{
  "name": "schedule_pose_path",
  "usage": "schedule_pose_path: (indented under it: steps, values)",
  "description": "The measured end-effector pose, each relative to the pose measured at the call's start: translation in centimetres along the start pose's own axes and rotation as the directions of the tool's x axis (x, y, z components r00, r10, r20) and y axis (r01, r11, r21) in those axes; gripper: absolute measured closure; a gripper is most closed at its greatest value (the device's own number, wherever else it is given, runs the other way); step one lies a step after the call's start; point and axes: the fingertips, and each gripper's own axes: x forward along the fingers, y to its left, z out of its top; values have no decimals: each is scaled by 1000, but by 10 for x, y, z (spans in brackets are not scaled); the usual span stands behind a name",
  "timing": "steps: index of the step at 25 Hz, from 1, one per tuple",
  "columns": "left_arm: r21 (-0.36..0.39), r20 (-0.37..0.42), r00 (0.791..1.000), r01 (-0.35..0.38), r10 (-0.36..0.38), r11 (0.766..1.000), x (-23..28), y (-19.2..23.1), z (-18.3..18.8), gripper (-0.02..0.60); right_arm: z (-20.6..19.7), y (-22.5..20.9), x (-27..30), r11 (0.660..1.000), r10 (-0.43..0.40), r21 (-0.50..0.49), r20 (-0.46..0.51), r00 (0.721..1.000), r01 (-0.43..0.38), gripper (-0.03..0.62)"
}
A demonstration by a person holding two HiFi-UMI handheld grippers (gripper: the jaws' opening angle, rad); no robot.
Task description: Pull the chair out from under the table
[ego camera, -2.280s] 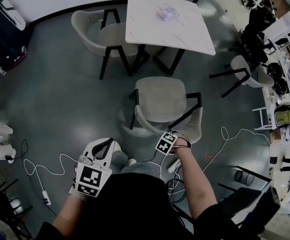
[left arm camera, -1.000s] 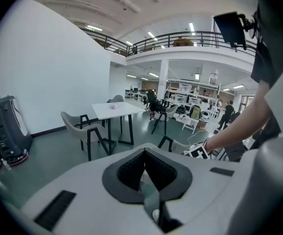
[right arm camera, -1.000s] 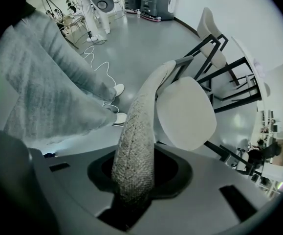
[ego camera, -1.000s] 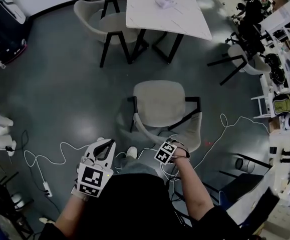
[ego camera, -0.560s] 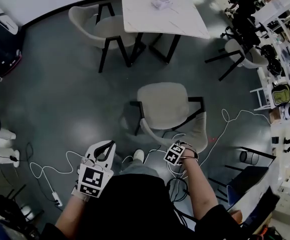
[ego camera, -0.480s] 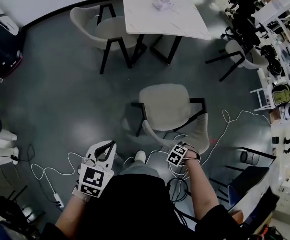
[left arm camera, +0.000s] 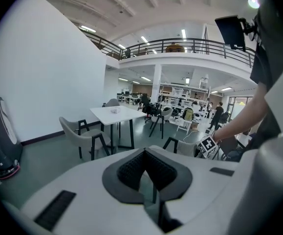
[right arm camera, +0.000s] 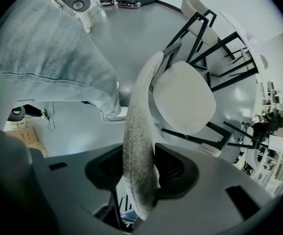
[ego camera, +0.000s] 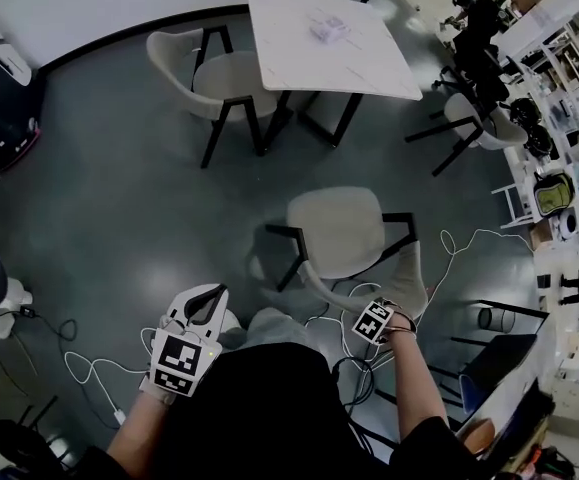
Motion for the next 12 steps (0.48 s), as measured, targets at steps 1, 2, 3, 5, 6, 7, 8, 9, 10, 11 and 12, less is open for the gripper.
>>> schedule_pose_path:
  steps: [1,2,3,5,6,7,8,9,10,11,12]
  values:
    - [-1,4,1000,8,-8,1000,-1,4,1,575,6,2,-10,1000,12,11,16,1000,-12,444]
    - [-1,8,1000,14,-14,1000,0,7,2,575,13,2,-21,1000,17,25,44,999,-18,444]
    - [-1,10,1000,20,-20,1000,1,11,4,575,23,0,-34,999,13,45,84,996,-17,444]
    - [4,12,999,29,-29,1000,5,17,9,575,51,-13,-65,993,-26,114,198,980,3,445]
    - [8,14,999,34,-34,999,8,20,12,575,68,-23,-82,987,-58,161,267,962,15,445]
    - [12,17,999,38,-38,999,11,23,15,575,86,-35,-102,977,-98,211,342,935,25,445]
    - [16,20,999,42,-42,999,15,26,19,575,106,-48,-122,965,-142,261,419,897,31,445]
    - [22,23,999,46,-47,999,20,30,24,575,126,-62,-143,951,-189,306,493,849,34,445]
    - [27,27,998,51,-51,998,25,34,29,575,146,-76,-164,939,-234,343,560,795,35,447]
    - [33,32,998,56,-57,998,31,38,35,575,165,-89,-186,928,-273,371,616,739,33,448]
    - [38,38,997,61,-63,997,38,44,41,575,184,-100,-207,920,-303,391,660,688,30,451]
